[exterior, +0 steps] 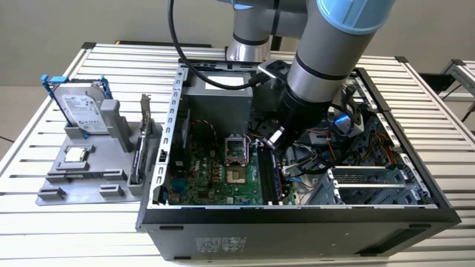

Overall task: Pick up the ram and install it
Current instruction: 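Press down the ram until it locks into place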

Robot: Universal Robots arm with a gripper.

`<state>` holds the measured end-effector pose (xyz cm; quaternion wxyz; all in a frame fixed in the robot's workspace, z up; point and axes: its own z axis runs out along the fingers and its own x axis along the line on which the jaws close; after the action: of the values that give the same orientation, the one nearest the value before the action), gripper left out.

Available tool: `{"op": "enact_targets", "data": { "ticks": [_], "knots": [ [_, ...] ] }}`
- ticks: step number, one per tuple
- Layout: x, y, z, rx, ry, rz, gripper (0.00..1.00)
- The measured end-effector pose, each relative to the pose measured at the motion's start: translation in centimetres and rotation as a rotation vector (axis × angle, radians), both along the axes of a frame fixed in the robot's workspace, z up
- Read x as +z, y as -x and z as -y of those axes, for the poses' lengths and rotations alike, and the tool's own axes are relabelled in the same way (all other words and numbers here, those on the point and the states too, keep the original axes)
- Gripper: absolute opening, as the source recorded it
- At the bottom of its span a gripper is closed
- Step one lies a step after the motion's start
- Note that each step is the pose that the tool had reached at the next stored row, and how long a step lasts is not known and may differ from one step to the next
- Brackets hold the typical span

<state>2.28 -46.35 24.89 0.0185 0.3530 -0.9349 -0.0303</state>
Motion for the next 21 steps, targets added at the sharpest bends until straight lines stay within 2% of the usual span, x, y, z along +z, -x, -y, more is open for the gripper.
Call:
{"op": "enact_targets", "data": {
  "ticks": [21],
  "knots": [
    [-0.17,0.00,0.00,0.069,-0.0170,0.0000,0.00]
  ]
}}
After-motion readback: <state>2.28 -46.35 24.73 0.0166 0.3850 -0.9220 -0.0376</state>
